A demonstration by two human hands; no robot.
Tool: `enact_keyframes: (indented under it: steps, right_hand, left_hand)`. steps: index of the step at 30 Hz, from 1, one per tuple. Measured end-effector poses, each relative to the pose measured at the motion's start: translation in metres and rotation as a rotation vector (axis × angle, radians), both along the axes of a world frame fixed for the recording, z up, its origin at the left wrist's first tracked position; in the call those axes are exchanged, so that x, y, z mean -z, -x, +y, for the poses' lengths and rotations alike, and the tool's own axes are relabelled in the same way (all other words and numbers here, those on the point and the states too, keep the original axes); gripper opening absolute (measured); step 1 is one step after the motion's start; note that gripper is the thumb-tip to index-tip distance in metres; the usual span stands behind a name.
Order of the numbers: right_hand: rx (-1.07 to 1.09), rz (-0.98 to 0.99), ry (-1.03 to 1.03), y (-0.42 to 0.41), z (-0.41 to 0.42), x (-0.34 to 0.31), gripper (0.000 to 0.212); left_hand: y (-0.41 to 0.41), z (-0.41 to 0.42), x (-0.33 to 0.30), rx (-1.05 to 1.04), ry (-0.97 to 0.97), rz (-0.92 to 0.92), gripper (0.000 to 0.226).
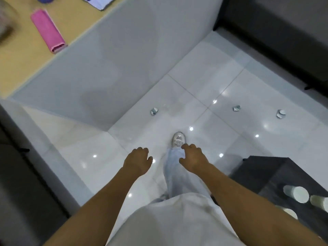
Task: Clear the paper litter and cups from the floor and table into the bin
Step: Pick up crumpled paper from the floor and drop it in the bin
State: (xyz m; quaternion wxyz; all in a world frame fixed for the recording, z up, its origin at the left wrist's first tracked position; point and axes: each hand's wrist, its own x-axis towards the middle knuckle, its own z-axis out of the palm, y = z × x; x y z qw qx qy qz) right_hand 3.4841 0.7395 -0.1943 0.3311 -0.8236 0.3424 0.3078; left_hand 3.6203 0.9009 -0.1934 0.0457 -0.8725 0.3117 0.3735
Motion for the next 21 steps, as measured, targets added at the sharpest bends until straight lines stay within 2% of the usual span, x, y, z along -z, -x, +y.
enact_keyframes:
  steps: [7, 12, 15, 21]
  right_hand:
    - [0.039, -0.024, -0.022, -0.109, -0.108, 0.025, 0.052]
    - [0.07, -0.022, -0.067, -0.168, -0.155, 0.058, 0.052]
    - [0.097, -0.017, -0.089, -0.198, -0.169, 0.1, 0.052]
    - [0.185, -0.023, -0.12, -0.241, -0.184, 0.223, 0.051]
  left_hand:
    - [-0.107, -0.112, 0.027, -0.026, -0.051, 0.031, 0.04]
    - [-0.161, -0.17, 0.067, -0.032, -0.042, 0.066, 0.038]
    - [-0.187, -0.188, 0.113, -0.042, -0.05, 0.098, 0.037]
    - [-0.237, -0.209, 0.248, -0.013, -0.103, 0.117, 0.037]
